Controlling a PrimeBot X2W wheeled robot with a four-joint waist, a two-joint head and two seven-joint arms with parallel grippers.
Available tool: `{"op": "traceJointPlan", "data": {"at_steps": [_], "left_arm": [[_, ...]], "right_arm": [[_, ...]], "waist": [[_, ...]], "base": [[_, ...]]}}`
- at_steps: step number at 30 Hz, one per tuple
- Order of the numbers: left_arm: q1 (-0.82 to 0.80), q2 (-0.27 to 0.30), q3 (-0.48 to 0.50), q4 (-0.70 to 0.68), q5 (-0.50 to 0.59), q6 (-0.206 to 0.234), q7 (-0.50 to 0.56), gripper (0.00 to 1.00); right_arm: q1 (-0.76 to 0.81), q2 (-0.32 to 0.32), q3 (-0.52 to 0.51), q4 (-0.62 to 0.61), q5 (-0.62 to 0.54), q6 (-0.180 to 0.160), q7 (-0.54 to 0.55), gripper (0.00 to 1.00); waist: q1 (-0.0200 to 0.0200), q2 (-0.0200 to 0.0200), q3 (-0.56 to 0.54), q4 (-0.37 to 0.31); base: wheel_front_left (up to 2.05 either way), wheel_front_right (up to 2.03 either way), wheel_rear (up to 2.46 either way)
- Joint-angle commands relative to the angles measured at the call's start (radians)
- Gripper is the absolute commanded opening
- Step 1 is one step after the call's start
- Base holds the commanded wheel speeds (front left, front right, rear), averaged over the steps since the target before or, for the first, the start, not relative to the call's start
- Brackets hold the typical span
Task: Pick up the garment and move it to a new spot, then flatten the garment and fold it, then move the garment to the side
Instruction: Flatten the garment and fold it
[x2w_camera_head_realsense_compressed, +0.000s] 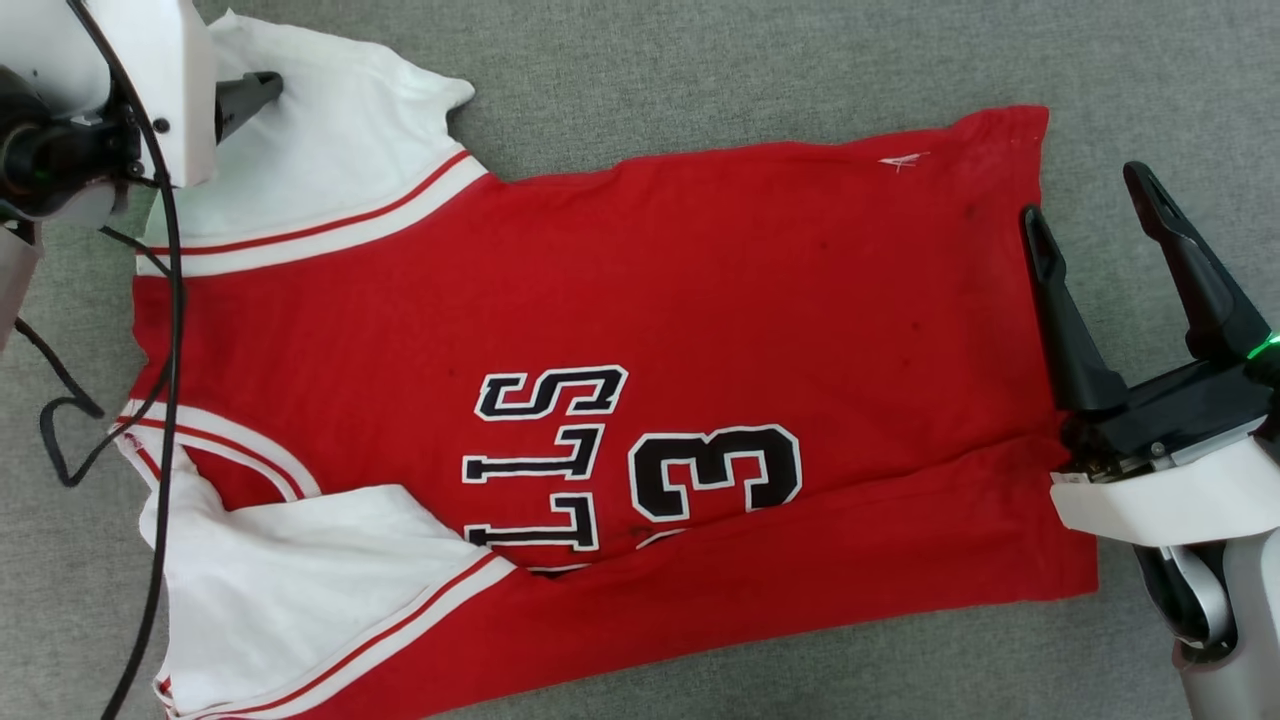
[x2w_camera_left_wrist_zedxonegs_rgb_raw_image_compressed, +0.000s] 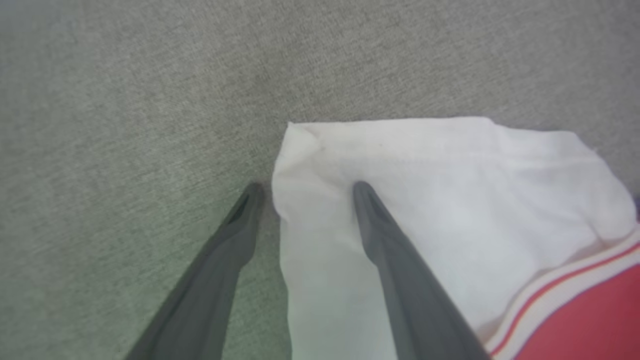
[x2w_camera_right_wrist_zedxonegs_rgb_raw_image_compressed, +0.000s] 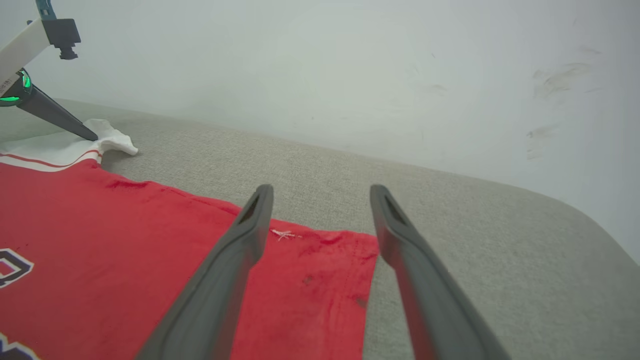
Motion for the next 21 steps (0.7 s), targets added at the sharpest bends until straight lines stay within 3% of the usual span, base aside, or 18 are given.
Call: {"op": "traceJointPlan", "data": {"at_steps": [1, 6, 12, 13, 14, 21], "left_arm": [[0.050, -0.009, -0.018, 0.013, -0.003, -0.005, 0.005, 0.00], [0.050, -0.015, -0.016, 0.006, 0.006, -0.013, -0.060, 0.00], [0.045, -0.011, -0.013, -0.024, 0.031, -0.021, -0.167, 0.00], [0.050, -0.009, -0.016, -0.030, 0.035, -0.021, -0.186, 0.00], [0.074, -0.011, -0.030, -0.051, 0.043, -0.025, -0.230, 0.00], [0.133, -0.023, -0.046, -0.121, 0.048, -0.025, -0.324, 0.00]], "right_arm": [[-0.014, 0.003, 0.002, 0.002, 0.003, -0.001, -0.005, 1.00], [-0.026, -0.006, -0.006, 0.009, 0.011, -0.001, 0.003, 1.00], [-0.070, -0.086, -0.023, -0.002, 0.017, -0.001, 0.084, 1.00], [-0.082, -0.104, -0.024, -0.002, 0.033, -0.001, 0.118, 1.00], [-0.113, -0.172, -0.014, 0.009, 0.089, -0.001, 0.243, 1.00], [-0.235, -0.341, 0.068, 0.080, 0.276, -0.001, 0.552, 1.00]], "waist": [[0.0000, 0.0000, -0.003, 0.000], [0.0000, 0.0000, -0.022, 0.002], [0.0000, 0.0000, -0.079, 0.017], [0.0000, 0.0000, -0.090, 0.022], [0.0000, 0.0000, -0.125, 0.040], [0.0000, 0.0000, -0.174, 0.090]], "base": [[0.00, 0.00, 0.00], [0.00, 0.00, 0.00], [0.00, 0.00, 0.00], [0.00, 0.00, 0.00], [0.00, 0.00, 0.00], [0.00, 0.00, 0.00]]}}
